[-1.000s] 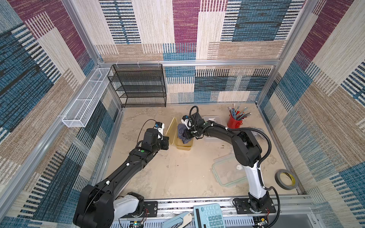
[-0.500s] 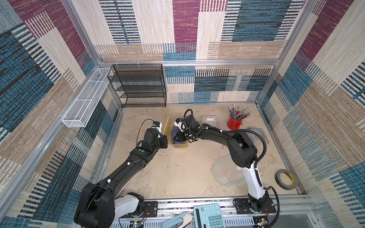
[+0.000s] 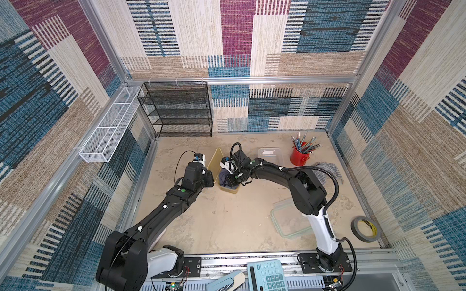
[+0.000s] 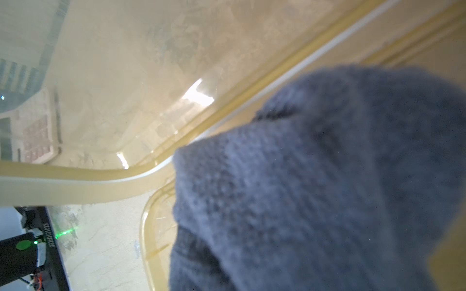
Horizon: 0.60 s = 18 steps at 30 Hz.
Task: Wipe the insides of the lunch boxes
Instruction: Wipe the dirt inside the lunch box.
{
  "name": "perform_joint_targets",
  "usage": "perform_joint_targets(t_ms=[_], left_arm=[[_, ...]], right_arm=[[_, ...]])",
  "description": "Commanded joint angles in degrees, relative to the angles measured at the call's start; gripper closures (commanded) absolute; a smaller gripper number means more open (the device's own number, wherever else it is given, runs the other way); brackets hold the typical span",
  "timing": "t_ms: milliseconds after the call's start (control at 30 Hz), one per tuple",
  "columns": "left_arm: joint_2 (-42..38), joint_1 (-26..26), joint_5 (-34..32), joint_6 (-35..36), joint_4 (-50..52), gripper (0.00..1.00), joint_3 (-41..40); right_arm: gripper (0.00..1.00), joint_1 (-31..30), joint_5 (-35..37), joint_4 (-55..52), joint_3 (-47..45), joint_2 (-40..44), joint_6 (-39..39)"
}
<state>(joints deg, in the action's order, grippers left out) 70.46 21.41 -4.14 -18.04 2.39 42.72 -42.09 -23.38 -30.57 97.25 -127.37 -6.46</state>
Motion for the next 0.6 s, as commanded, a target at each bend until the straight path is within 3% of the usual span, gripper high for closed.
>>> perform_joint_targets(t_ms=[0,567], left_arm=[[-0.08,0.14,3.87,-0.72,1.36,1.00,0.43],[-1.20,0.36,1.19,2.96,4.61,1.00,-0.44]], right_arm=[[0.86,-0.43,7.49,-14.28,1.28,-2.51,5.07],[0.84,0.87,35.24,-23.43,9.21,-1.36,10.46]])
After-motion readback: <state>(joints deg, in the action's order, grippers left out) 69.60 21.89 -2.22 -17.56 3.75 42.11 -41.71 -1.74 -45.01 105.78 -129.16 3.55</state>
